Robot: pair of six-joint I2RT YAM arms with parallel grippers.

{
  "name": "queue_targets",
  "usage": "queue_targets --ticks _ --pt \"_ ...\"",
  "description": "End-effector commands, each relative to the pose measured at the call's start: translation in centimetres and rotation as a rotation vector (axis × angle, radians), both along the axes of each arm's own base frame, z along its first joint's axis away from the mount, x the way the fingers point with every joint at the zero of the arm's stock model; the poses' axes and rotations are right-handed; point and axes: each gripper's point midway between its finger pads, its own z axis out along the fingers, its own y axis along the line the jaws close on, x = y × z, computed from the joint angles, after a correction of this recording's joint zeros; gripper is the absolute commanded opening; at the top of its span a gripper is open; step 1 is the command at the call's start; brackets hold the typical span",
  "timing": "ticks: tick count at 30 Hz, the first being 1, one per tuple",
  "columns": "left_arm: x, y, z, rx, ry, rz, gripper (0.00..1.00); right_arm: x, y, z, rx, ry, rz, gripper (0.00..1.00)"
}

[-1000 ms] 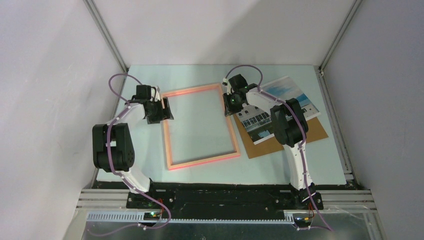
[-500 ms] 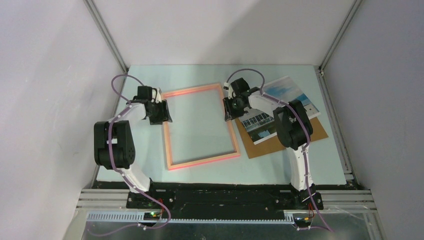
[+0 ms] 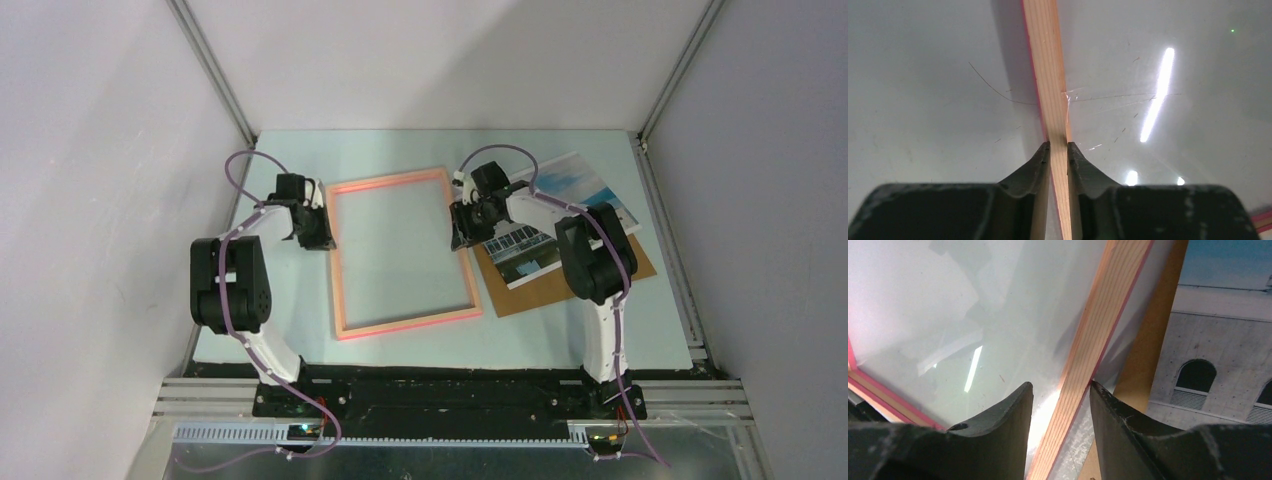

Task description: Put the photo into the frame

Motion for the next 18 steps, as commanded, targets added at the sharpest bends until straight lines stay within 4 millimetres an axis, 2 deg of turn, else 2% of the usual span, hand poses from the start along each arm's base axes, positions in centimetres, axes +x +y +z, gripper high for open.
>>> queue_targets --ticks 1,4,12,18 --pt "-0.7 -0.3 -1.0 0.003 0.036 -0.022 0.2 -1.0 0.9 2.2 0.084 -0.022 0.067 0.5" --pt "-0.5 0.2 -0.9 0.023 0.035 -0.011 0.21 -1.6 0.9 2.2 0.092 -0.013 0.078 0.51" --pt "-0.3 1.1 0.2 0.078 0.005 -0.003 0.33 -2.3 0.2 2.0 0.086 0.001 0.08 0.51" --pt "-0.5 1.5 0.0 0.1 0.011 -0.01 0.37 -2.7 0.3 2.0 0.091 0.011 0.084 0.51"
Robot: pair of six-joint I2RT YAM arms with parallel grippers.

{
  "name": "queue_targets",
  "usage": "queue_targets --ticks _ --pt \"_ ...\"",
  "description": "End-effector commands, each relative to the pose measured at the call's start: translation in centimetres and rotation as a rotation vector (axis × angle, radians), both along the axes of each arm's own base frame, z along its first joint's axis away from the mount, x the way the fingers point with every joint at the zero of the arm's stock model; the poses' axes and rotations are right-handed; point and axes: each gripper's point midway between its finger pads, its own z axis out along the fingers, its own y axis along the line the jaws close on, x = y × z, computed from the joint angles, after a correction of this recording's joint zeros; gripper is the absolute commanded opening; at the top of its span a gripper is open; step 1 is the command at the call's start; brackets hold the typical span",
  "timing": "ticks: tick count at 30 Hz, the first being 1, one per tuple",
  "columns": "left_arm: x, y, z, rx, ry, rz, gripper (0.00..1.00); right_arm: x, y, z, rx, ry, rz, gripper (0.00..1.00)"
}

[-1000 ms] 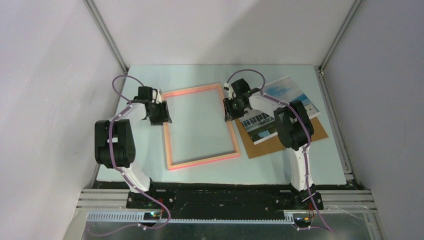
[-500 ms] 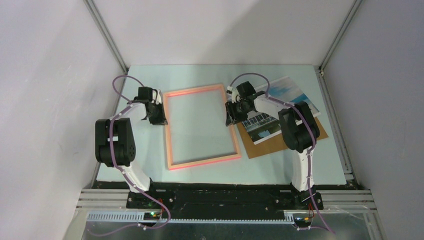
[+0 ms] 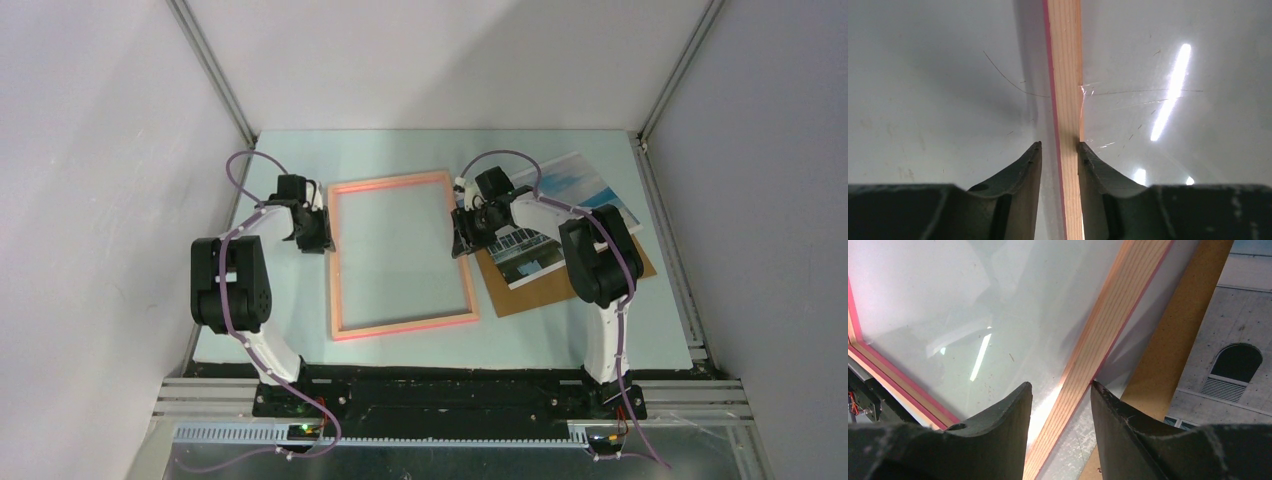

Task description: Put the photo into the frame

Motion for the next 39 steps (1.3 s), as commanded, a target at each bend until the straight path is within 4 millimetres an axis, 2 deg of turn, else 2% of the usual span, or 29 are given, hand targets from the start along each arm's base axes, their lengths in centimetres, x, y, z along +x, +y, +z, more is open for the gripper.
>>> queue_targets --ticks 1,12,23,34,39 --pt "0.1 0.5 0.2 0.04 -0.009 -0.023 0.37 -0.6 0.5 2.0 0.042 -0.02 0.029 0.51" --pt "0.9 -0.3 -0.4 0.003 0.017 -0.06 0.25 -1.8 0.9 2.5 0.078 -0.004 0.052 0.51" --pt "2.6 0.2 -0.1 0.022 0.001 -0.051 0.16 -2.5 1.3 2.7 0.096 -0.014 0.072 0.52" --pt "3.2 1.1 0.6 0.06 -0.02 -0.023 0.13 -2.8 2.2 2.7 0.109 -0.015 0.085 0.52" --pt "2.9 1.0 0.7 0.057 -0.022 -0.024 0.16 -2.1 1.6 3.1 0.095 -0.044 0.068 0.55"
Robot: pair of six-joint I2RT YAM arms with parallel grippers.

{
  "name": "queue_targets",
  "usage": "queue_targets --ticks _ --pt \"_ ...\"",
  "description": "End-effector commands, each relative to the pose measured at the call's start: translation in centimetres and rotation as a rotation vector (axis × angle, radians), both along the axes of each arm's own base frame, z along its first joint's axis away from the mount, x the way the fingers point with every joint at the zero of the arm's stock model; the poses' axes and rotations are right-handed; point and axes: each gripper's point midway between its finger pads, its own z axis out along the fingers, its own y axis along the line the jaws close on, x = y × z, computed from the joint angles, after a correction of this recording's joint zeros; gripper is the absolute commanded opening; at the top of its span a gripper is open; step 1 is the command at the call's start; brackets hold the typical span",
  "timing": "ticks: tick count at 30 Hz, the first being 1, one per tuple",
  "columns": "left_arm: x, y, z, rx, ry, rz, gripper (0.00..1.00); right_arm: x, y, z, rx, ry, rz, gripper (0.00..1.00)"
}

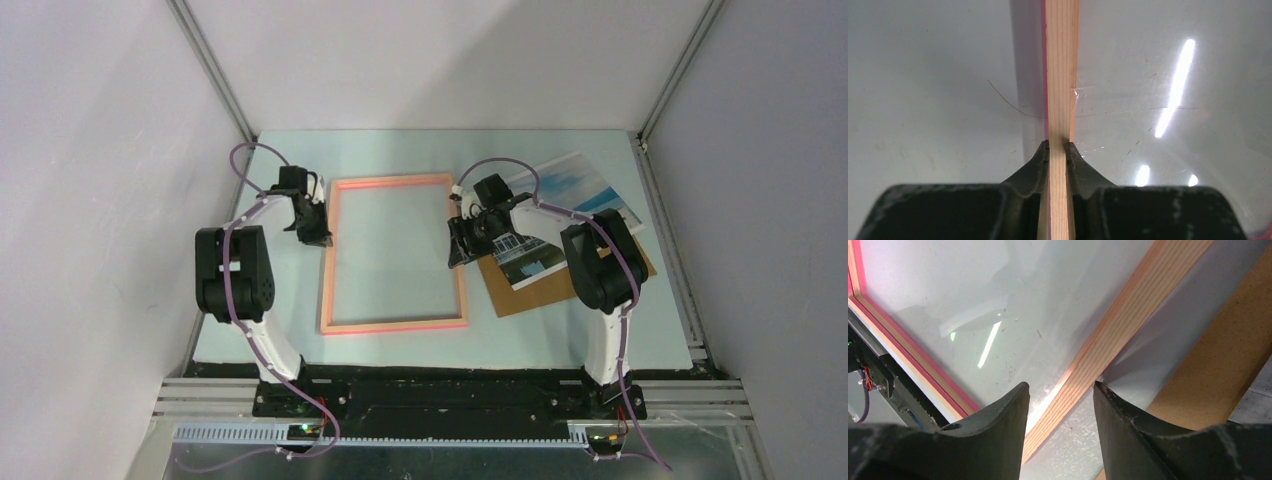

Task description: Put the photo into the frame

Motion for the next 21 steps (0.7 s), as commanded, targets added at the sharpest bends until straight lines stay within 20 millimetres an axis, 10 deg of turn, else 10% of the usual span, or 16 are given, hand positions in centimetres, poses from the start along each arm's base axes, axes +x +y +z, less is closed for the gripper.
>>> queue_targets --ticks 1,13,21 --pt "1.1 0.8 0.7 0.045 -0.045 -0.005 0.18 1.1 0.5 3.1 0.053 -0.09 0.001 0.55" --pt "2.4 1.4 5.8 0.071 -0.182 -0.005 0.62 4.7 -4.6 8.8 -0.072 -0.372 -0.073 0.72" --pt "1.4 -3.3 9.6 -0.08 -0.272 -0.096 0.86 7.9 -13.4 10.6 -0.161 -0.457 -0.286 0.87"
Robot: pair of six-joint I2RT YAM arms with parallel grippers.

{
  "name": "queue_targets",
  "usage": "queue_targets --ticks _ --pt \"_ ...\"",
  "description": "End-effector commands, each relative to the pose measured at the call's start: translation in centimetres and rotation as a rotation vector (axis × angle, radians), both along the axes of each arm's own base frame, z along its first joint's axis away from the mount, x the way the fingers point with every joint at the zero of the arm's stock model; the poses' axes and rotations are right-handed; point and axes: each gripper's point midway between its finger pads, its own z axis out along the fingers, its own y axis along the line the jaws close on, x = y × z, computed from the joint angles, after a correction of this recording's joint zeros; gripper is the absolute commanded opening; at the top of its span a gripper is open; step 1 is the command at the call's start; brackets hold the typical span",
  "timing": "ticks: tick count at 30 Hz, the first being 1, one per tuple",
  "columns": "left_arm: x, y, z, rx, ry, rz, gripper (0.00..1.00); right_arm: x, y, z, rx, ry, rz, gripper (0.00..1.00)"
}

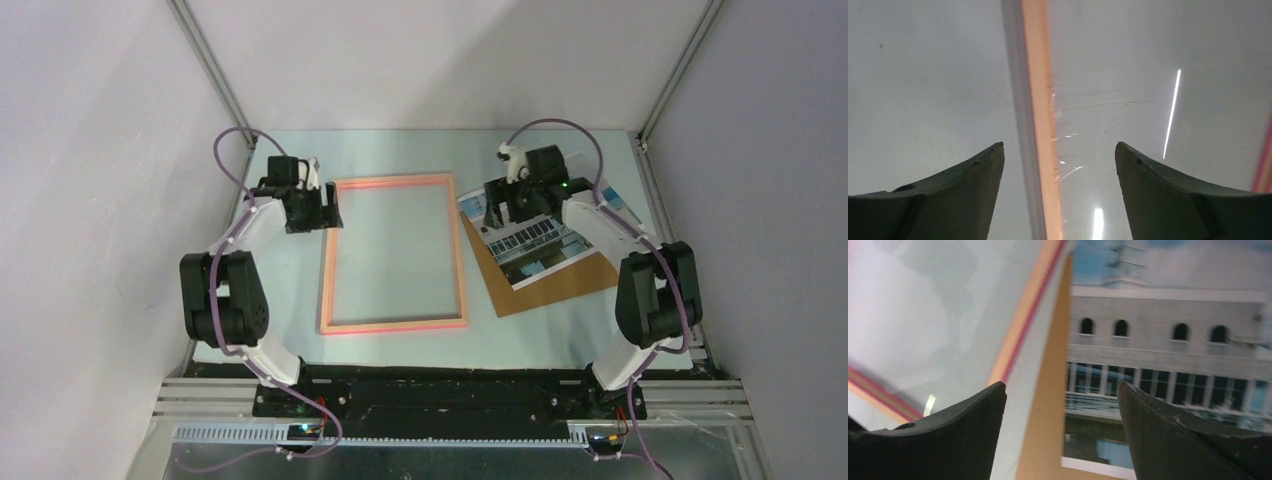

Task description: Put the photo into the frame

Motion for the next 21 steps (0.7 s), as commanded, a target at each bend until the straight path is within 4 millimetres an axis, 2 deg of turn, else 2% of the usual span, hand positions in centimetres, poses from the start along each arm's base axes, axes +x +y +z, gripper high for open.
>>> queue_targets --ticks 1,4,5,7,8,9,10,11,12,13,14,15,16,17,18,19,20,21 --pt "0.4 -4.9 5.1 -0.108 -0.137 -0.123 0.88 2.0 -6.3 1.4 -0.056 -0.08 -0.15 0.89" --pt "0.1 -8.7 7.0 -0.185 -0.166 -0.211 0.91 3.3 -11.4 1.9 -0.049 -0.087 -0.274 0.93" --pt "-0.2 -10.1 7.5 -0.2 -0.172 -0.245 0.93 3.5 -12.4 2.0 -0.043 -0.089 -0.296 0.96" --pt "-0.3 -12.9 8.7 -0.235 -0.186 -0.304 0.94 4.1 -15.7 2.2 -0.041 -0.094 -0.371 0.98" --pt "-0.2 -13.9 9.6 -0.252 -0.199 -0.32 0.95 4.5 -18.0 2.2 -0.043 -0.101 -0.423 0.98" --pt "-0.5 -15.7 9.5 -0.264 -0.188 -0.358 0.95 4.7 -19.1 2.2 -0.048 -0.107 -0.443 0.99" --pt "-0.3 -16.7 10.4 -0.281 -0.201 -0.373 0.95 5.0 -21.0 2.0 -0.052 -0.109 -0.484 0.99" --pt "-0.7 -18.4 10.1 -0.289 -0.186 -0.406 0.95 5.1 -22.7 2.1 -0.059 -0.115 -0.518 0.99" --pt "-0.5 -19.5 10.8 -0.309 -0.193 -0.42 0.95 5.3 -23.5 1.7 -0.064 -0.108 -0.536 0.99" --pt "-0.9 -21.1 10.3 -0.318 -0.17 -0.449 0.95 5.5 -25.1 1.8 -0.071 -0.113 -0.568 0.99" --pt "-0.7 -22.1 10.9 -0.338 -0.174 -0.456 0.94 5.6 -25.9 1.2 -0.074 -0.101 -0.583 0.99" --pt "-1.1 -23.7 10.0 -0.346 -0.144 -0.48 0.94 5.8 -27.3 1.4 -0.077 -0.106 -0.61 0.98" --pt "-0.9 -24.7 10.5 -0.369 -0.145 -0.486 0.93 5.9 -27.9 0.8 -0.075 -0.093 -0.623 0.98" --pt "-1.0 -26.4 9.9 -0.379 -0.123 -0.51 0.93 6.1 -29.2 1.1 -0.073 -0.098 -0.645 0.98" --pt "-1.0 -27.3 8.7 -0.391 -0.085 -0.507 0.92 6.3 -29.6 0.4 -0.067 -0.08 -0.647 0.98" --pt "-1.3 -28.9 9.3 -0.411 -0.083 -0.527 0.92 6.5 -30.6 0.7 -0.069 -0.083 -0.661 0.97" --pt "-1.2 -29.9 8.1 -0.413 -0.055 -0.532 0.91 6.7 -31.0 -0.1 -0.068 -0.063 -0.663 0.97" --pt "-1.3 -31.3 8.7 -0.433 -0.058 -0.547 0.91 7.0 -31.8 0.2 -0.076 -0.065 -0.671 0.97"
